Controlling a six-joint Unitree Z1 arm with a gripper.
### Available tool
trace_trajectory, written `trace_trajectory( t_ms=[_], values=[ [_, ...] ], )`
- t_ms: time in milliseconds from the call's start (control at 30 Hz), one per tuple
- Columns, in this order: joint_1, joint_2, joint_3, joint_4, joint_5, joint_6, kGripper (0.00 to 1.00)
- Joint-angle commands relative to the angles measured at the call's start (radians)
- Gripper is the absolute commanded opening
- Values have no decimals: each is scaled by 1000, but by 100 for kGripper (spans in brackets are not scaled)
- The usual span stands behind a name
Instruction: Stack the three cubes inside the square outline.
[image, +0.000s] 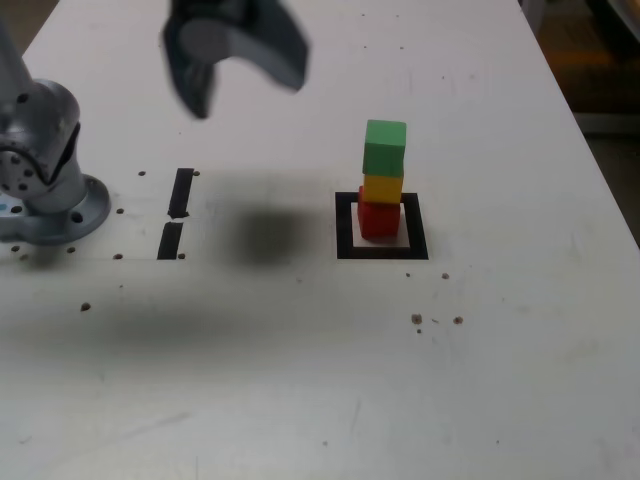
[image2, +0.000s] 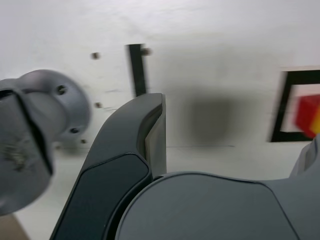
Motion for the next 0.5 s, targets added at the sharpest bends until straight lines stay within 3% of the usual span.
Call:
trace_trajectory(
  t_ms=[0, 233, 467],
  values=[
    [14, -10, 58, -43, -25, 12, 99],
    [55, -5, 243, -245, -101, 59, 99],
    [58, 21, 309, -352, -106, 71, 99]
  ],
)
